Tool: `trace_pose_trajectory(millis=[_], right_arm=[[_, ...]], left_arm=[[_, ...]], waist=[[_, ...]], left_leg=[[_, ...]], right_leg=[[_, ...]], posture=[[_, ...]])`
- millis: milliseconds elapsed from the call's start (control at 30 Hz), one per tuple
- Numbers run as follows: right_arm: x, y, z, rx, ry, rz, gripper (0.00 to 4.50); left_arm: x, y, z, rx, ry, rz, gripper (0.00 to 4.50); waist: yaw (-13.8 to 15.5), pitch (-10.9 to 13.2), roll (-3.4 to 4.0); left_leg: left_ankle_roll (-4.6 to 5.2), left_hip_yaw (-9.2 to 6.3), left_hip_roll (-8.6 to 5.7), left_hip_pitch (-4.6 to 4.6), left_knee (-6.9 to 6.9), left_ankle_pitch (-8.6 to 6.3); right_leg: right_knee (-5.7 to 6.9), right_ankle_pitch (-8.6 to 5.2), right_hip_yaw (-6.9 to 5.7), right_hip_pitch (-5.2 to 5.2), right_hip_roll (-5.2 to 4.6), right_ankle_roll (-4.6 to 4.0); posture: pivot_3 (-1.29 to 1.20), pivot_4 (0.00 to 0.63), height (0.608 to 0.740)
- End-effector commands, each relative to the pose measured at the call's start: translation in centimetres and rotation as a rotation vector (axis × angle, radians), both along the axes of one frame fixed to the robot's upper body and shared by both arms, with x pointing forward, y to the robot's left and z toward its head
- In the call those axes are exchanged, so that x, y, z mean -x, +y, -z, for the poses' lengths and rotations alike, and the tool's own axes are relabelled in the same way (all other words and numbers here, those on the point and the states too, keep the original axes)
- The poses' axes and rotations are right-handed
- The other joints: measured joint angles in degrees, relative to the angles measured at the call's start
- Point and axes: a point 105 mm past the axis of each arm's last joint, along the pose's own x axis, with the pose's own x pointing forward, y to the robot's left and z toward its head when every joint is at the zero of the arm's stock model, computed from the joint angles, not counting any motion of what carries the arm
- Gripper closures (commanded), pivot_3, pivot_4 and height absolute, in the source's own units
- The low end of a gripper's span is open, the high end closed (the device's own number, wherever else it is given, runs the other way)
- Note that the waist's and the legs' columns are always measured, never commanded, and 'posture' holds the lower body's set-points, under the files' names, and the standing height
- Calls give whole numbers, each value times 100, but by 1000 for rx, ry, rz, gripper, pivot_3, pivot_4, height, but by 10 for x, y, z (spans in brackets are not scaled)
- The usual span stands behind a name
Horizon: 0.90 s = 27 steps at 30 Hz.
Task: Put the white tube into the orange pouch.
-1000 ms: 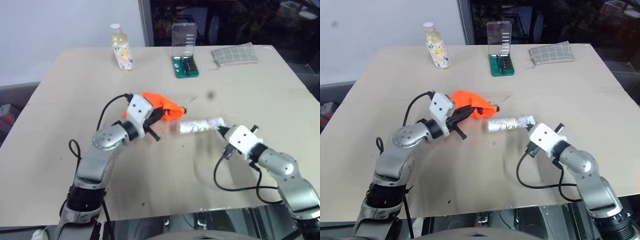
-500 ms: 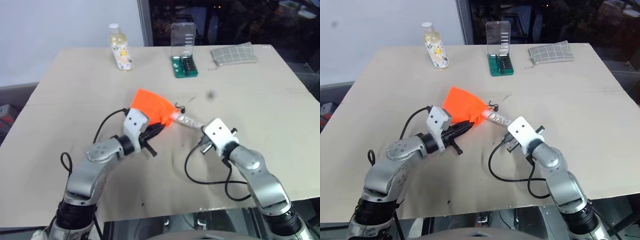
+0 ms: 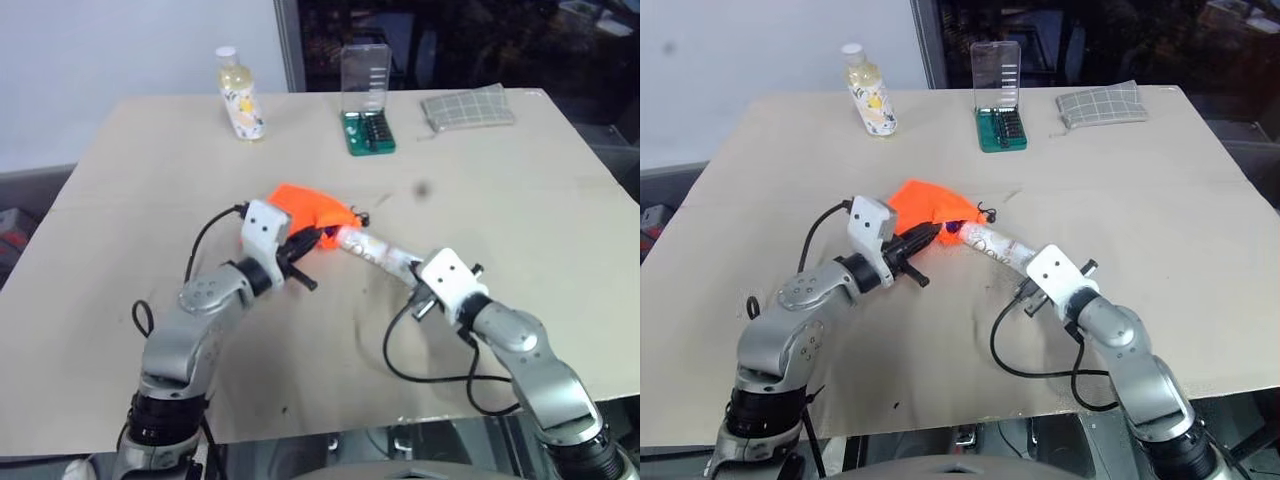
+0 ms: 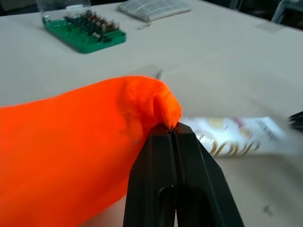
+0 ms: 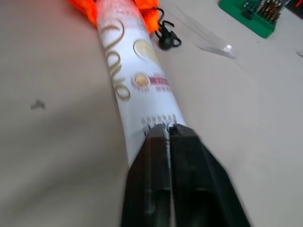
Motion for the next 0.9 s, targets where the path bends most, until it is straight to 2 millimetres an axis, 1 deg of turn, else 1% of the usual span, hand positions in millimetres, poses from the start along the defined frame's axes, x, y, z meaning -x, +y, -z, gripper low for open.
trace_pose_trajectory(millis=[33, 67, 133, 233, 267, 333, 367, 400, 600, 667, 733, 833, 900], right_arm=[[9, -13, -8, -7, -39, -32, 2749], [9, -20, -3, -29, -10, -3, 2223], [7, -30, 3, -53, 8, 29, 2223], [4, -35, 11, 83, -61, -15, 2223], [-1, -40, 14, 164, -103, -15, 2223], [-15, -45, 14, 306, -226, -16, 2223], [-20, -44, 14, 374, -283, -42, 2223], [-23, -41, 13, 402, -328, -66, 2223], [-28, -16, 12, 444, -491, -225, 2223], [-26, -11, 14, 469, -511, -280, 2223], [-23, -13, 17, 494, -518, -308, 2223], [-18, -23, 21, 546, -516, -326, 2223], [-18, -35, 18, 581, -520, -299, 2223]], left_arm=[[1, -1, -5, -10, -31, 17, 4500], [1, -1, -4, -11, -30, 19, 4500], [1, -1, -4, -10, -30, 21, 4500], [0, -1, -4, -9, -31, 20, 4500], [0, -1, -5, -10, -32, 21, 4500], [-1, -2, -5, -10, -33, 25, 4500], [-1, -4, -5, -11, -34, 32, 4500], [0, -4, -6, -11, -36, 36, 4500], [-3, -1, -7, -18, -42, 30, 4500], [-3, 2, -8, -22, -46, 22, 4500], [-4, 3, -9, -23, -51, 16, 4500], [-4, 5, -10, -23, -58, 10, 4500], [-4, 5, -10, -22, -59, 7, 4500]], waist=[[-2, 1, -2], [-6, 2, -4], [-11, 2, -4], [-20, 4, -2], [-16, 4, -2], [-25, 4, -1], [-27, 5, -2], [-26, 5, -3], [-14, 7, -6], [-15, 7, -7], [-2, 7, -7], [0, 8, -7], [-4, 7, -7]], left_leg=[[-1, 0, 0, 0, 0, -1], [0, 0, 0, 1, 0, -2], [0, -1, 2, 2, -1, -2], [14, 0, 5, 6, -1, -11], [17, 0, 4, 6, -1, -12], [17, 0, 4, 7, 0, -12], [12, 3, 4, 7, 0, -10], [4, 4, 4, 8, 0, -4], [10, 2, 4, 3, -3, 11], [11, 5, 3, 2, -3, 11], [11, 5, 3, 2, -2, 12], [10, 4, 2, 2, -2, 11], [10, 5, 2, 3, -2, 11]], right_leg=[[-5, 0, 0, 2, 0, 0], [-7, 0, 0, 4, -1, 0], [-6, 0, -1, 4, 1, 0], [-4, 0, 1, 3, 2, 0], [-4, 0, 1, 3, 2, -1], [-3, -1, 0, 4, 2, -1], [-3, -1, 2, 2, 2, -1], [-3, 0, 2, 3, 2, -1], [-3, 0, 2, 2, 5, 0], [-7, 2, 5, 3, 5, 4], [-11, 2, 4, 5, 4, 4], [-12, 1, 3, 7, 2, 2], [-12, 0, 3, 8, 2, 1]], posture=[[0, 150, 740], [0, 150, 740], [0, 150, 740], [0, 150, 740], [0, 150, 740], [0, 150, 740], [0, 150, 740], [0, 150, 740], [0, 150, 740], [0, 150, 740], [0, 150, 740], [0, 150, 740], [0, 150, 740]])
